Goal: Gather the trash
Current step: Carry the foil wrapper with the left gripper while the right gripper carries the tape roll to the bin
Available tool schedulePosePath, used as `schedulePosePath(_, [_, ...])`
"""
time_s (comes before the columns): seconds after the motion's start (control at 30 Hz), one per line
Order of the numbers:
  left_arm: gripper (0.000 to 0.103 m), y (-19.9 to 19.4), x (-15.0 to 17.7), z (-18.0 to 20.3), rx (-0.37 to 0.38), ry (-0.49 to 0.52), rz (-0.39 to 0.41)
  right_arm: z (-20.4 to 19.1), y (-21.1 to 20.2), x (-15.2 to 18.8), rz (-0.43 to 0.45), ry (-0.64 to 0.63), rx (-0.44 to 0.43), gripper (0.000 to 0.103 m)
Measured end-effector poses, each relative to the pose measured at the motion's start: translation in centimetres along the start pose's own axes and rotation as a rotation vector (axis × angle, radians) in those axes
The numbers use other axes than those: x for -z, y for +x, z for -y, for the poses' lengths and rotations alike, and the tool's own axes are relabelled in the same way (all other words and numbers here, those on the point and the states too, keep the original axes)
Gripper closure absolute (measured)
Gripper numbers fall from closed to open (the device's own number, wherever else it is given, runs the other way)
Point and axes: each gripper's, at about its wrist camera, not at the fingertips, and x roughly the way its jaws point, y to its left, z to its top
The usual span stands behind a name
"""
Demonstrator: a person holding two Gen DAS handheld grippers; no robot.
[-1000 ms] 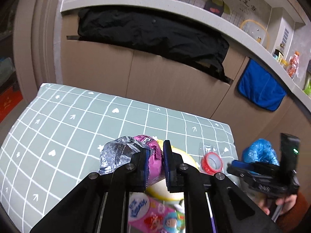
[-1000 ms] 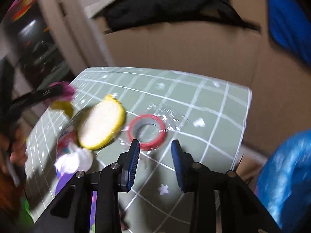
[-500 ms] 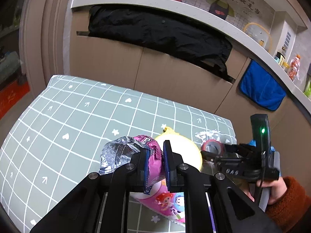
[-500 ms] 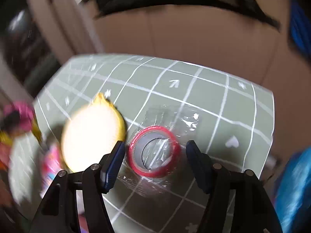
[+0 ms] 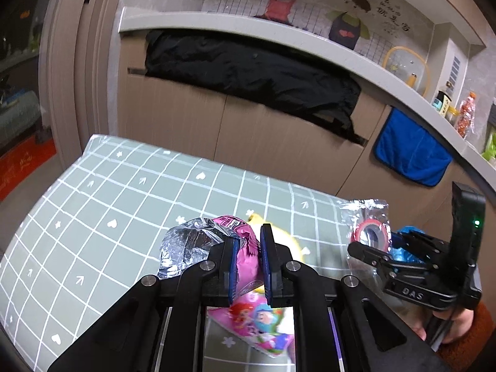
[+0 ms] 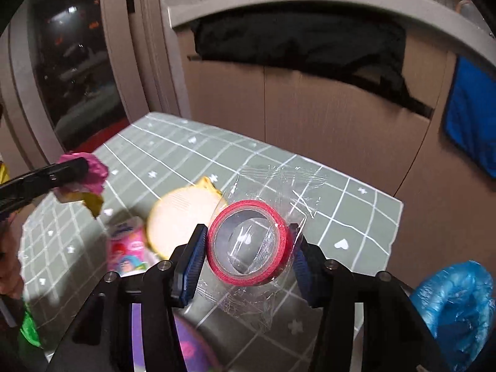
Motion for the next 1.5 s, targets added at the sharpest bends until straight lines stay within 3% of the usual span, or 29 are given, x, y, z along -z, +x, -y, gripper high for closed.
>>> schedulePosePath(0.17, [0.089,-1.4,-0.2,3.0,0.010,0.052,0.013,0.3,-3.2,0.2,0.026,0.036,-0.023,0.055])
schedulePosePath(0.37, [0.089,-3.1,-0.6,7.3,0.035,0.112,0.039,0.8,-7.5,0.5,0.124,0.020,0.008,0.055])
schedulePosePath(0.6, [0.089,-6.0,-3.1,14.0,0.082,0.201,0.132,3.5,-13.5,1.0,0.240,0.037,0.070,0.055])
schedulePosePath(0.93, [0.089,-8.3,-4.9,24.8,0.181,0.312,0.285,10.0,-22.2,3.2,0.375,0.094,0.242,0.055])
schedulePosePath(1.13, [0.089,-6.4,-3.9,29.6,0.245,0.352,0.259,13.3,-25.6,5.0,0.407,0.099,0.383,0.055])
schedulePosePath(1.5, [0.089,-0.8,-0.7,34.7,0.299,0.401,0.121,19.6,-26.0,8.5,0.387,0.237,0.426,0.054])
